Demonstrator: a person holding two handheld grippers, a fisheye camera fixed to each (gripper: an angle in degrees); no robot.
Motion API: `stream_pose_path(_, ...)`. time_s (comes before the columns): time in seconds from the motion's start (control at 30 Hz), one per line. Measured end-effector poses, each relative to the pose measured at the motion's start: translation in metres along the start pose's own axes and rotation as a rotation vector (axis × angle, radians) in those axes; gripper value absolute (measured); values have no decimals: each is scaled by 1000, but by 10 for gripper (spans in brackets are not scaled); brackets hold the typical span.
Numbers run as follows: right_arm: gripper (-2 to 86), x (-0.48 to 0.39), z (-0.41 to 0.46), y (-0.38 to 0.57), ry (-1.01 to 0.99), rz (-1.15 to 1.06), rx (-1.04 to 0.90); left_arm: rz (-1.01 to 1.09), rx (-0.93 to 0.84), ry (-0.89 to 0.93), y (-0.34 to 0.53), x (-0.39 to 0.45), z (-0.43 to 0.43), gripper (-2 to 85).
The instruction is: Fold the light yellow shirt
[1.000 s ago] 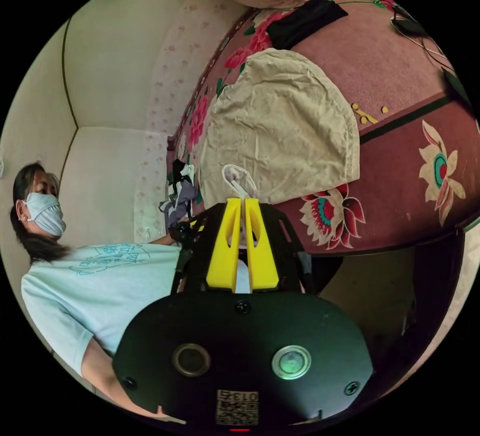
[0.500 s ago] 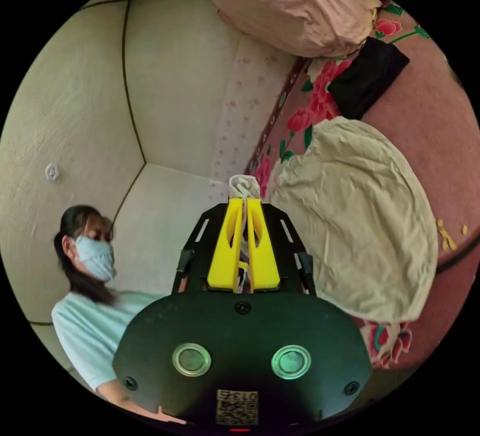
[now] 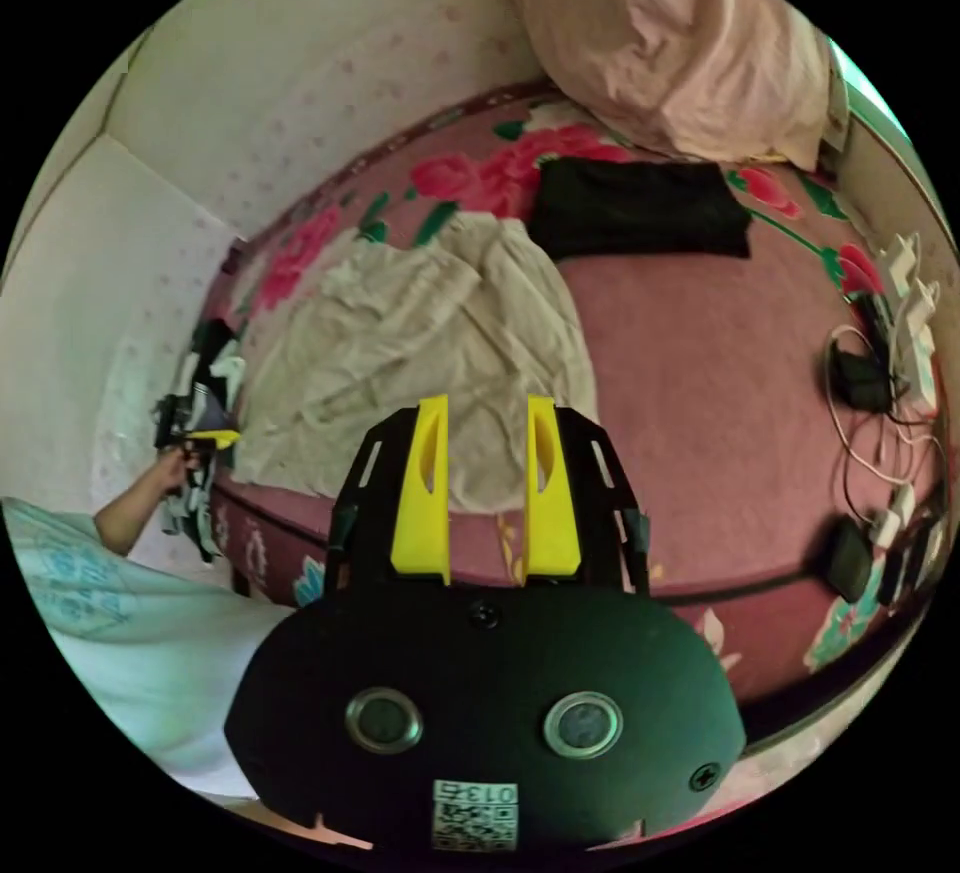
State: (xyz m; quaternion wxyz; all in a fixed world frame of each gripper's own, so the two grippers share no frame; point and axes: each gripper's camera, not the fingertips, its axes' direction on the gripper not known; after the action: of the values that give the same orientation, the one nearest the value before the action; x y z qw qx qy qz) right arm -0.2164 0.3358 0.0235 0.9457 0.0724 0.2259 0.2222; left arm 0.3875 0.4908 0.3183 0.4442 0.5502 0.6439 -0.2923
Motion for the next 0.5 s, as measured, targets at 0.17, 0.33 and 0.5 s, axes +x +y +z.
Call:
stream_pose_path(0.17, 131, 10, 39, 36, 161, 5, -130, 65, -156, -113, 5, 3, 14, 180)
stream_pose_path(0.33, 89, -5, 105, 24, 375, -57, -291, 27, -283, -320, -24, -13, 20, 86)
stream_pose_path(0.5, 75, 11, 109, 38, 318, 20, -331, -97, -236, -144, -19, -63, -28, 60)
